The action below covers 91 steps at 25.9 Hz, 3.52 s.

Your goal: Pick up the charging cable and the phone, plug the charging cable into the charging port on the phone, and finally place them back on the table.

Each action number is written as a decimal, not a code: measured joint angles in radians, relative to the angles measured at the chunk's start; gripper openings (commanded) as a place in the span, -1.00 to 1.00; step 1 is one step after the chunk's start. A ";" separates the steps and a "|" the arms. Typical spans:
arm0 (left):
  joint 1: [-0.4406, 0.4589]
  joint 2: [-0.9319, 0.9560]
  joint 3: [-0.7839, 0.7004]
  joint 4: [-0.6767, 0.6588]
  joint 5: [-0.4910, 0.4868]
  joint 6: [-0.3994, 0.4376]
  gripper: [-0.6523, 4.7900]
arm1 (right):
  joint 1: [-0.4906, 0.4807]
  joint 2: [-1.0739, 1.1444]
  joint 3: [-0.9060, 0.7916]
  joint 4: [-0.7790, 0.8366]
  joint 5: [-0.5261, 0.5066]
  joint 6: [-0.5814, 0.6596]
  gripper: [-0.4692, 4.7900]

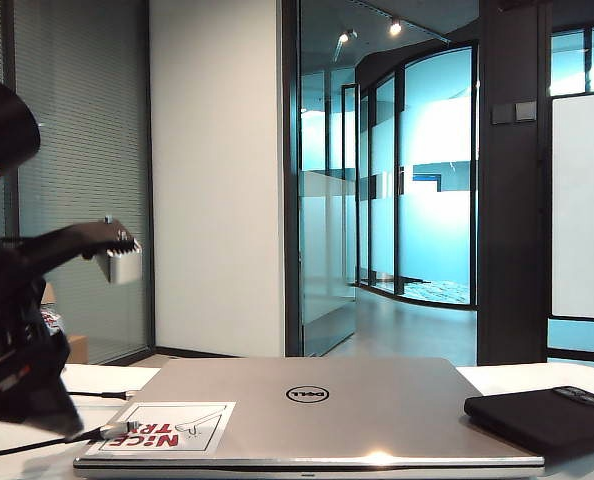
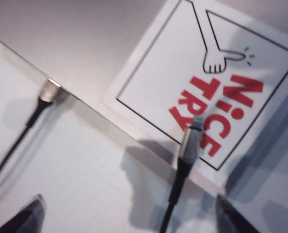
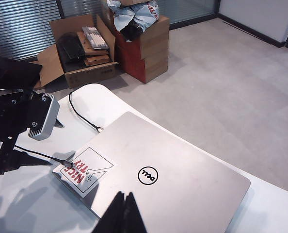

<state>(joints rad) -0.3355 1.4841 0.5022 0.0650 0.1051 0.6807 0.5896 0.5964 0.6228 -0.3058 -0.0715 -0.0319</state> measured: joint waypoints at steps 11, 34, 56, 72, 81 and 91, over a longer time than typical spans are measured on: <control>0.000 0.057 0.000 0.054 0.000 0.001 0.95 | 0.000 0.000 0.000 0.000 0.000 0.000 -0.83; 0.060 0.085 0.000 0.096 -0.002 0.048 1.00 | 0.000 0.000 0.000 0.000 0.000 0.000 -0.83; 0.060 0.140 0.000 0.164 -0.001 0.049 1.00 | 0.000 0.000 0.000 0.000 0.000 0.000 -0.83; 0.058 0.202 0.000 0.217 0.000 0.048 1.00 | 0.000 0.000 0.000 0.000 0.000 0.000 -0.83; 0.015 0.219 0.000 0.231 0.000 0.048 -0.78 | 0.000 0.000 0.000 0.000 0.000 0.000 -0.83; -0.026 0.149 0.000 0.262 0.000 0.042 -0.78 | 0.000 0.000 0.000 0.000 0.001 0.000 -0.83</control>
<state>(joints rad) -0.3618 1.6333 0.5022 0.3267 0.1047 0.7227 0.5892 0.5964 0.6228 -0.3054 -0.0708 -0.0319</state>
